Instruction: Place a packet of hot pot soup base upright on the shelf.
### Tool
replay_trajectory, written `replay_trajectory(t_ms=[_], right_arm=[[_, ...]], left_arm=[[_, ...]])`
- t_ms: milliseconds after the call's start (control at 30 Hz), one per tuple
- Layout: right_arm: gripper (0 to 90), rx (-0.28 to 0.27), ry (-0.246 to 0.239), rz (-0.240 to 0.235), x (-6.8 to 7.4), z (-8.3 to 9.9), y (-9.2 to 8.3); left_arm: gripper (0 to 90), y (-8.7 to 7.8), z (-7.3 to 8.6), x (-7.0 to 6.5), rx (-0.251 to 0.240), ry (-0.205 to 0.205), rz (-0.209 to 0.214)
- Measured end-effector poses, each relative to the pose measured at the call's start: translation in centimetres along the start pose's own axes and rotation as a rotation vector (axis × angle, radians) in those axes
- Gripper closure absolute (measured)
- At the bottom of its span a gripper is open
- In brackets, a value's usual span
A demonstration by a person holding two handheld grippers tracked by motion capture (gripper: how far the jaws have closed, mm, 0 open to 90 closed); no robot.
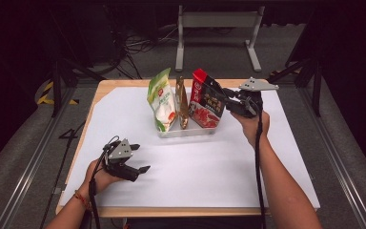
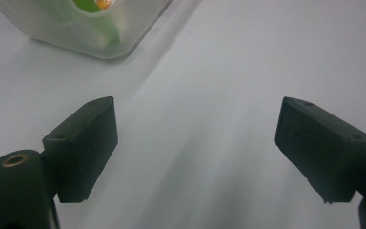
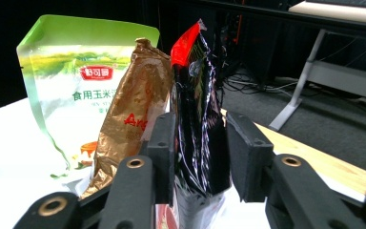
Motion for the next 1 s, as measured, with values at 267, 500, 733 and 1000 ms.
replay_trajectory(t_ms=[267, 500, 733, 1000], right_arm=[[61.9, -0.011, 0.011, 0.009, -0.4, 0.5, -1.2], [60.3, 0.0, 0.006, 0.015, -0.4, 1.1, -1.9], [54.7, 0.008, -0.007, 0.025, -0.4, 1.8, -2.8], [42.2, 0.032, -0.064, 0.011, 0.3, 2.5, -3.9]], left_arm=[[15.0, 0.0, 0.0, 0.0, 0.0, -0.002, 0.001], [15.0, 0.0, -0.1, 0.0, -0.003, -0.004, -0.001], [15.0, -0.1, -0.1, 0.1, -0.009, -0.011, -0.006], [14.2, -0.2, -0.2, 0.3, -0.017, -0.02, -0.025]])
Point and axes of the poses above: each handheld gripper's, and its own axes: y roughly forward along the jaws, z roughly out of its underside, x roughly to its left, the point moved 5 cm from there along y, roughly forward along the jaws, and after that the axes turned 9 degrees about -z, right-handed, at the moved point
